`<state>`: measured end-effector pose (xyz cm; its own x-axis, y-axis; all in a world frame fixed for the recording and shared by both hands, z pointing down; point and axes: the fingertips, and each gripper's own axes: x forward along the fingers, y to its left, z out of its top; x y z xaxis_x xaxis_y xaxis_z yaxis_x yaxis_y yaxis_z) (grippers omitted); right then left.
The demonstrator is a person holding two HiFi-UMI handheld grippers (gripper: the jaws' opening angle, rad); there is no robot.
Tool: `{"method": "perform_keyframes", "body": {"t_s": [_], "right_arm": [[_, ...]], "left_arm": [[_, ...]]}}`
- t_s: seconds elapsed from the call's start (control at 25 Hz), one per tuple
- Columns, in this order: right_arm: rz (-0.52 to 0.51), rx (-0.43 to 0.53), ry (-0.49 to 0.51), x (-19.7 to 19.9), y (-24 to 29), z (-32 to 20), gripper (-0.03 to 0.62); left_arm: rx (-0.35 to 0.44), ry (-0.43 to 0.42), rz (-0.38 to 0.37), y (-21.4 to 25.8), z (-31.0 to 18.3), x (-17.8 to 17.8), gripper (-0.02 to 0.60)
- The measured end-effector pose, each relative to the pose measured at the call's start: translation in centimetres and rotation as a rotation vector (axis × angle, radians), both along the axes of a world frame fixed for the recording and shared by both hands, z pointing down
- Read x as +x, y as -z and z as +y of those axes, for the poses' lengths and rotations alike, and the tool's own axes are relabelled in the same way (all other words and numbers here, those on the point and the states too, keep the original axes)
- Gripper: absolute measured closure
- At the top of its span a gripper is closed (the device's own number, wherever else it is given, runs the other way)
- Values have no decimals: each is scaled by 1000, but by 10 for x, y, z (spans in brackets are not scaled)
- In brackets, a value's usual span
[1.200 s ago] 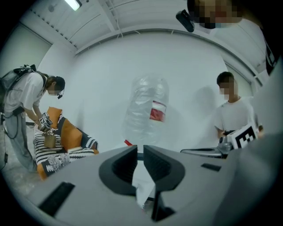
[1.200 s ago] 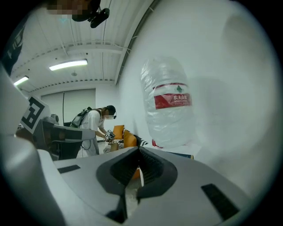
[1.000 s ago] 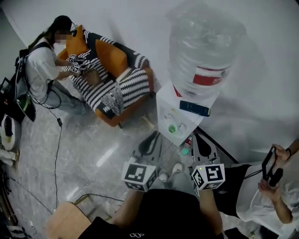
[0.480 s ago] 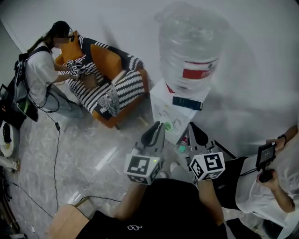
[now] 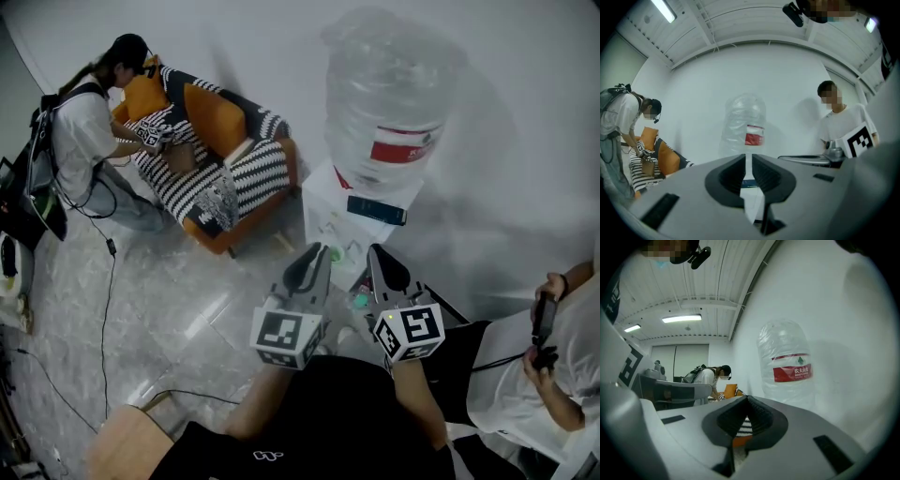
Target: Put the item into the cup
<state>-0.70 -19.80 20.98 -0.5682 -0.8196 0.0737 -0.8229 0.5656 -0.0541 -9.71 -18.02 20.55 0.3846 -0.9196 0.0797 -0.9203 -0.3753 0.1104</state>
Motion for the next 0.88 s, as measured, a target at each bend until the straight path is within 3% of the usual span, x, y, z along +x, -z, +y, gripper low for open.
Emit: {"method": "perform_keyframes", "body": {"t_s": [0.88], "right_arm": [[66,33,19,-11,5,-7,585]], "left_arm": [[36,5,58,1,-11,-11,532]]}}
